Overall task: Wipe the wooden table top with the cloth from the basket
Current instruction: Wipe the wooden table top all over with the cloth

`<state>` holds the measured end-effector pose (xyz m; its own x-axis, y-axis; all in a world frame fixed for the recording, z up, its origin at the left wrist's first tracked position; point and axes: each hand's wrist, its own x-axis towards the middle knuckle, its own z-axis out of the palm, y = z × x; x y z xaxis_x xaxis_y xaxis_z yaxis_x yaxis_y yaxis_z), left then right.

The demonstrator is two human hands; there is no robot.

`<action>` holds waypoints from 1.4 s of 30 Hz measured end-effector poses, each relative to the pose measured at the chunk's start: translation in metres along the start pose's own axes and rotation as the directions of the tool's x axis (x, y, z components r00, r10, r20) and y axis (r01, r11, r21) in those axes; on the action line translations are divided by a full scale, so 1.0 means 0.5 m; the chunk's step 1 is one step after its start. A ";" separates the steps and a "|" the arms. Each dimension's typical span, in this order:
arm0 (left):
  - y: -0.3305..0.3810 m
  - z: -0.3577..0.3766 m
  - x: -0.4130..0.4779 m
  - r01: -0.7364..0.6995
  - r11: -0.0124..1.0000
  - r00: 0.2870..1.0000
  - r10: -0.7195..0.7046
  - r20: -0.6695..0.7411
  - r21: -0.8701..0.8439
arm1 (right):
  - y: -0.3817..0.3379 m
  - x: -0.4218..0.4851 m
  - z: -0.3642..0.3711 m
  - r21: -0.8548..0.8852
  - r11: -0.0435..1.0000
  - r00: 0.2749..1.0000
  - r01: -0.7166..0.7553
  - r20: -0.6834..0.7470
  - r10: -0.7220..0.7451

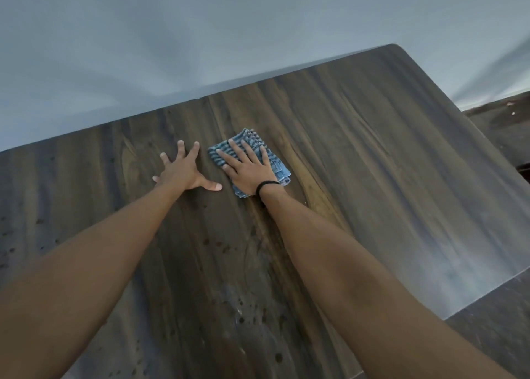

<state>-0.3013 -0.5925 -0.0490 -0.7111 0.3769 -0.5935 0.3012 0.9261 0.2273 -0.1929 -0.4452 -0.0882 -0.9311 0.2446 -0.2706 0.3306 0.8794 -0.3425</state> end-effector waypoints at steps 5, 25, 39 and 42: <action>-0.004 0.001 0.010 0.006 1.000 1.000 -0.006 0.005 0.018 | 0.029 -0.010 0.007 -0.061 0.995 0.996 0.073 -0.046 -0.076; -0.085 -0.093 0.110 0.029 0.999 0.998 -0.031 0.051 0.039 | 0.052 0.080 -0.024 0.061 0.981 0.969 -0.185 -0.157 0.192; -0.075 -0.093 0.089 0.027 1.000 1.000 -0.027 0.006 0.002 | 0.015 0.187 -0.052 -0.110 0.991 0.995 0.080 -0.044 -0.085; -0.075 -0.094 0.094 0.026 1.000 1.000 -0.026 0.005 -0.014 | 0.048 0.251 -0.094 0.004 0.991 0.988 -0.133 -0.076 0.132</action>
<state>-0.3757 -0.6084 -0.0493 -0.7153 0.3530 -0.6031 0.2738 0.9356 0.2228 -0.3091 -0.3742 -0.0883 -0.8881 0.3894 -0.2443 0.4517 0.8377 -0.3069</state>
